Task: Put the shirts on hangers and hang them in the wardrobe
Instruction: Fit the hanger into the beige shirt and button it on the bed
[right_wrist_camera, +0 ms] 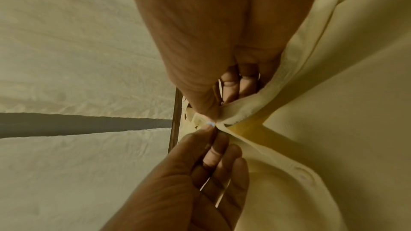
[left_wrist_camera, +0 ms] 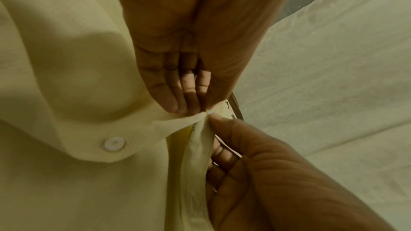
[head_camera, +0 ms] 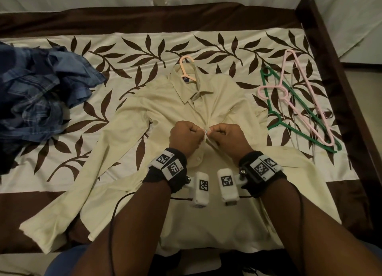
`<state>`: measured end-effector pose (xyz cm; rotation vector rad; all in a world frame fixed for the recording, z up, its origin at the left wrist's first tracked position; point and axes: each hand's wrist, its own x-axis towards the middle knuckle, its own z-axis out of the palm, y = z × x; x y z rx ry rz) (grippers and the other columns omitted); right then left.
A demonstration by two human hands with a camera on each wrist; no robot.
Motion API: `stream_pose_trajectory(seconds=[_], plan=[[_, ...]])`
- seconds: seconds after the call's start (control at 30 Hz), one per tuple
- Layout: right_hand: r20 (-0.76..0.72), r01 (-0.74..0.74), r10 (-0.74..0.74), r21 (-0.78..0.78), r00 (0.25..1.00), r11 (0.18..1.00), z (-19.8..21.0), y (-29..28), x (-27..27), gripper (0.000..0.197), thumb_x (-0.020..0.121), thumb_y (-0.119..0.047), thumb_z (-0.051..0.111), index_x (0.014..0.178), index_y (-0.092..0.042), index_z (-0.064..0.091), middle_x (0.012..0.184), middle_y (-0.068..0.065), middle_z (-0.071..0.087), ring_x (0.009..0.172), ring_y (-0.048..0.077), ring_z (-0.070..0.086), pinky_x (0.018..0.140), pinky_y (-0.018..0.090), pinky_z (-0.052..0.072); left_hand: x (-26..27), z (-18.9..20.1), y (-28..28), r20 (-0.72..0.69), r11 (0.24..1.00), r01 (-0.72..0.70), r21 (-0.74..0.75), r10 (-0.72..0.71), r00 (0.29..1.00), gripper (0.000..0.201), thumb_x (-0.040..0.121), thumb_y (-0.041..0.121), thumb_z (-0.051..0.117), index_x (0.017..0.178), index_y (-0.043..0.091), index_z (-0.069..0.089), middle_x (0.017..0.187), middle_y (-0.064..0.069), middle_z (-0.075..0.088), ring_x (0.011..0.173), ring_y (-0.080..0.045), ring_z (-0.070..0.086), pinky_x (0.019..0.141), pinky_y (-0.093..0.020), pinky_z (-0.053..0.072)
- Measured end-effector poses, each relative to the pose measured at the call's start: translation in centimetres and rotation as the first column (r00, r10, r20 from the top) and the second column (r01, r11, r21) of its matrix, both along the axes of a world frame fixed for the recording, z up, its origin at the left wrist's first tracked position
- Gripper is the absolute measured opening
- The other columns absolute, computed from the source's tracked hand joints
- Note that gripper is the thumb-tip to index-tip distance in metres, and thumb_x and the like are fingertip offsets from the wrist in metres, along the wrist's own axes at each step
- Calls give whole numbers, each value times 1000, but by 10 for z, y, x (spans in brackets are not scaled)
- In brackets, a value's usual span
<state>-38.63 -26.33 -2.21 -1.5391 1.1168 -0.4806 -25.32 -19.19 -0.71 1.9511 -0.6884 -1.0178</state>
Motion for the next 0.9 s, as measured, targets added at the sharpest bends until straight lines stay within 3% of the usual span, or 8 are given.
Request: stream_pose_trajectory(seconds=[0.13,0.3,0.37,0.5,0.63,0.73,0.9], plan=[[-40,-8,6,-61,999,998,-1,1,-2,3,83,-13,76,83,-11,74,70,-5,70,62,-1,63,66,19,54,-1,3,-1,9,1000,6,10,-6,1000,18,72,22,70,58,10,69,54,-6,67,50,-23,61,64,-44,61],[-57,-45,31,-263,998,964,2,3,-1,9,80,-16,80,78,-15,71,68,-9,66,58,-2,58,60,14,51,1,15,-3,-156,1000,-3,9,4,988,23,85,1,68,62,2,66,55,-12,55,46,-16,47,50,-25,46],[-62,-48,29,-330,998,943,0,3,0,10,81,-18,79,78,-14,71,67,-8,66,59,2,57,60,22,53,4,16,-4,-172,1000,-3,18,6,985,17,85,0,67,69,-5,69,57,-12,55,48,-16,49,52,-27,50],[-78,-39,7,-415,997,909,-6,7,3,10,83,-22,76,80,-14,70,67,-7,66,62,9,59,60,32,52,7,17,-6,-221,999,-33,35,40,975,25,89,11,66,75,-9,70,66,-18,64,58,-24,57,61,-32,56],[-126,-80,16,-526,992,847,-7,9,4,6,79,-18,75,83,-16,70,71,-8,66,63,8,57,61,35,51,5,16,-9,-157,995,-95,26,98,983,40,88,31,72,66,-2,69,63,-17,68,53,-24,60,57,-35,57],[-130,-99,28,-586,991,804,-6,11,4,7,80,-17,74,85,-13,73,77,-3,69,68,10,60,64,33,52,5,17,-13,-241,994,-85,70,100,965,38,89,28,74,61,5,62,61,-15,63,51,-23,56,54,-31,53],[-92,9,-87,-635,992,773,-7,14,3,7,80,-18,77,82,-12,73,76,-4,70,68,6,58,62,24,50,4,23,-18,-324,992,-80,96,107,940,23,94,9,66,74,-2,67,63,-12,66,49,-16,60,56,-27,58]])
